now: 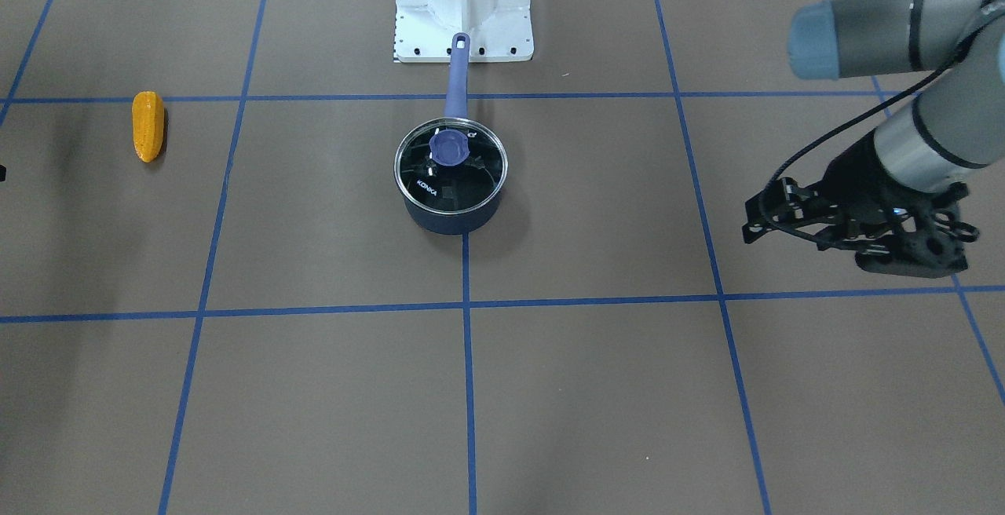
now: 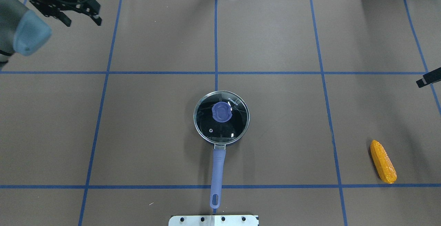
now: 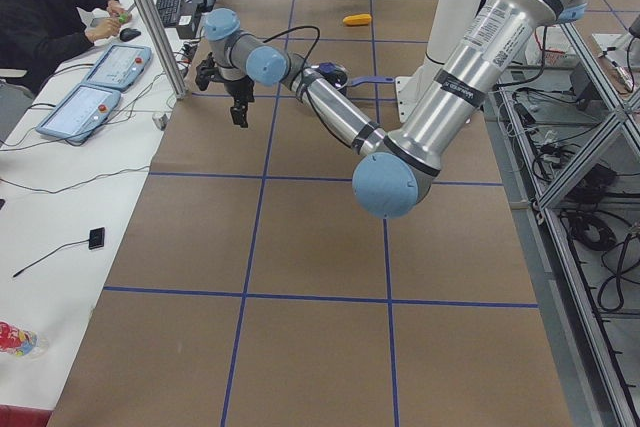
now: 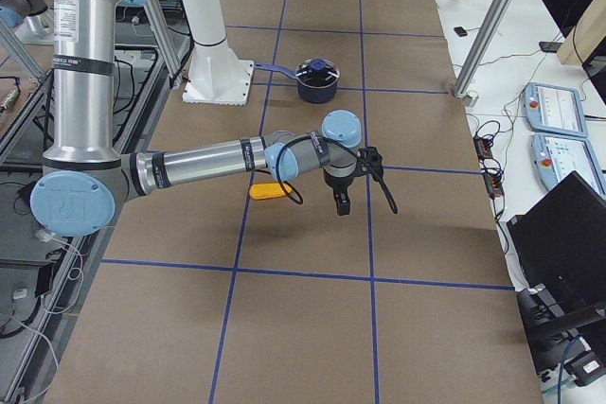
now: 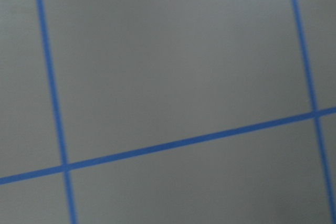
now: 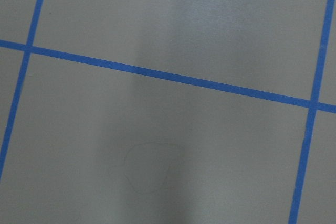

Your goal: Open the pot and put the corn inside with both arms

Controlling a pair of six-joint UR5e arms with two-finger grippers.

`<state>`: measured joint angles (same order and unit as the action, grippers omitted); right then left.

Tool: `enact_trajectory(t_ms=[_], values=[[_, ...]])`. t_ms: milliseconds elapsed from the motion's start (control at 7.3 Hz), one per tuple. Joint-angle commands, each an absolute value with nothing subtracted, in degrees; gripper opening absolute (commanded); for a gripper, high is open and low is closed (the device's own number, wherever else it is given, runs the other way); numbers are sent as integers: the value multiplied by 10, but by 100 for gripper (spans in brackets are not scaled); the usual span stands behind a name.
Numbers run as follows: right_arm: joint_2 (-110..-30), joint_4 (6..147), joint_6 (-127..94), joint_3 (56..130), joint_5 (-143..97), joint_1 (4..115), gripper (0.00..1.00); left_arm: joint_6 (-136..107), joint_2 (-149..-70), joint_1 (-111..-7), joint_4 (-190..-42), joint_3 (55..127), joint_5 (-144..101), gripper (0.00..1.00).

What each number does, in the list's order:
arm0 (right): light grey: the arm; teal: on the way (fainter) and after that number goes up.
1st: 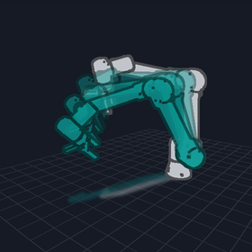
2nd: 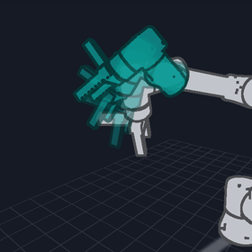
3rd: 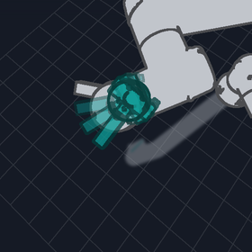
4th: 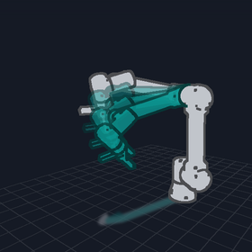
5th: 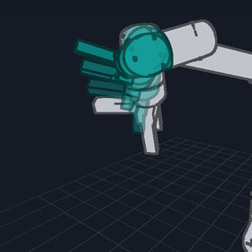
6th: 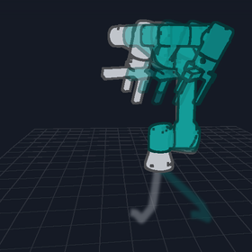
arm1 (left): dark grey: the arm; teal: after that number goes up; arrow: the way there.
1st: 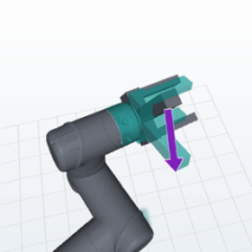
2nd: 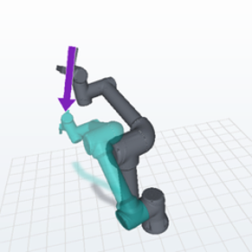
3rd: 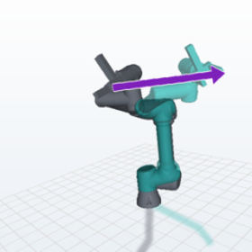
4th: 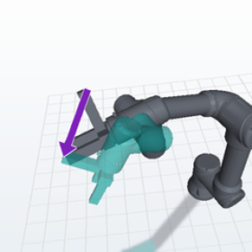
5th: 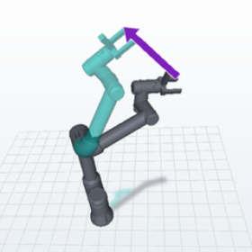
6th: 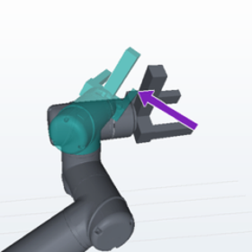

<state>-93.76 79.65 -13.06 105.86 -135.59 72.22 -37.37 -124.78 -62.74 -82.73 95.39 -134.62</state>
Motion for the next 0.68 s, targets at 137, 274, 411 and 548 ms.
enact_trajectory(t_ms=[137,274,411,548], values=[[-955,795,-131,1071,-1356,676,100,-476,-1329,-530,-824,939,-1261,100],[-971,796,-133,1084,-1351,662,100,-491,-1359,-520,-824,913,-1259,100],[-983,796,-134,1091,-1350,644,100,-497,-1381,-505,-824,902,-1249,100],[-994,796,-136,1095,-1348,620,100,-497,-1394,-482,-824,902,-1226,100]])
